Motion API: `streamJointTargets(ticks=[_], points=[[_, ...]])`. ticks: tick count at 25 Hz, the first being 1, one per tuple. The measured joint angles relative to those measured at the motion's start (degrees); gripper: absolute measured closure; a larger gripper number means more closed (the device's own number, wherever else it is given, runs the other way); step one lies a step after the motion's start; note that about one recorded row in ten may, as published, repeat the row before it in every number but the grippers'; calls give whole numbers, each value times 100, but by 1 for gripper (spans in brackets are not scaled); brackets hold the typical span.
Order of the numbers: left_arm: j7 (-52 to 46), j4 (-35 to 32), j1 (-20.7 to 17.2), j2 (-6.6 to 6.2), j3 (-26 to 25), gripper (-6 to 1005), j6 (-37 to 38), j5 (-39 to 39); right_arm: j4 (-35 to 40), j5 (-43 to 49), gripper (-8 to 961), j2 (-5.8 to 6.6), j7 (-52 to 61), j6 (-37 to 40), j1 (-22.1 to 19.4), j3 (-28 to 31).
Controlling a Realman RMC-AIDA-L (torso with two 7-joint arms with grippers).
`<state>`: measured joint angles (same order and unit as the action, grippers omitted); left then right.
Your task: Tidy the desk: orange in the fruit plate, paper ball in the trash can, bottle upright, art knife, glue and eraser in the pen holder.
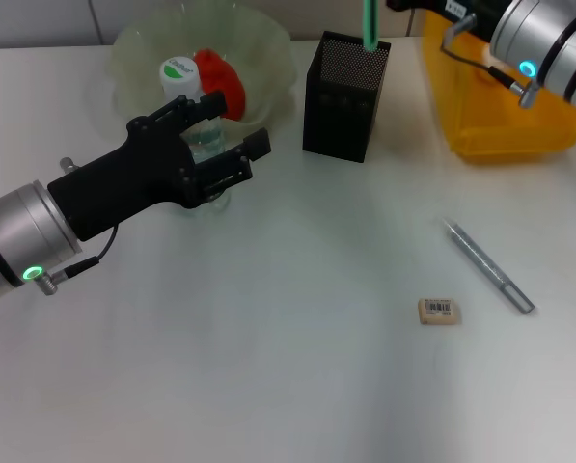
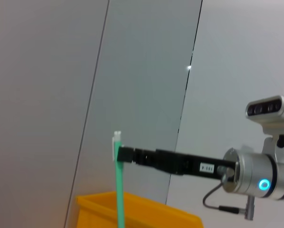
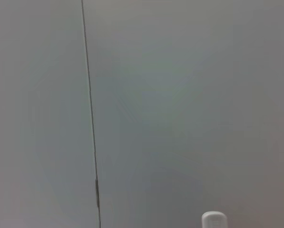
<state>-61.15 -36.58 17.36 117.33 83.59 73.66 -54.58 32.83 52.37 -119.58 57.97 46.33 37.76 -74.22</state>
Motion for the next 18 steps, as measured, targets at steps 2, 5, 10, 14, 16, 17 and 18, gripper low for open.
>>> streamJointTargets(ticks=[2, 5, 10, 14, 16, 17, 18], points=[[-1, -10, 6, 0, -3, 201, -3, 0, -251, -87, 758, -3, -245, 36, 91, -10], [-2, -26, 11, 0, -9, 201, -23, 0, -504, -104, 757, -5, -474, 90, 187, -13], [-2, -34, 20, 0, -18, 201, -35, 0, -673, -111, 755, -13, -798, 136, 217, -13], [0, -33, 22, 3, -18, 201, -38, 0, -703, -114, 754, -13, -843, 140, 230, -13], [21, -23, 22, 19, -18, 201, -40, 0, -723, -116, 753, -13, -846, 142, 231, -13], [21, -23, 22, 19, -18, 201, -40, 0, -723, -116, 753, -13, -846, 142, 231, -13], [24, -19, 21, 23, -18, 201, -40, 0, -722, -117, 752, -13, -847, 143, 232, -13]])
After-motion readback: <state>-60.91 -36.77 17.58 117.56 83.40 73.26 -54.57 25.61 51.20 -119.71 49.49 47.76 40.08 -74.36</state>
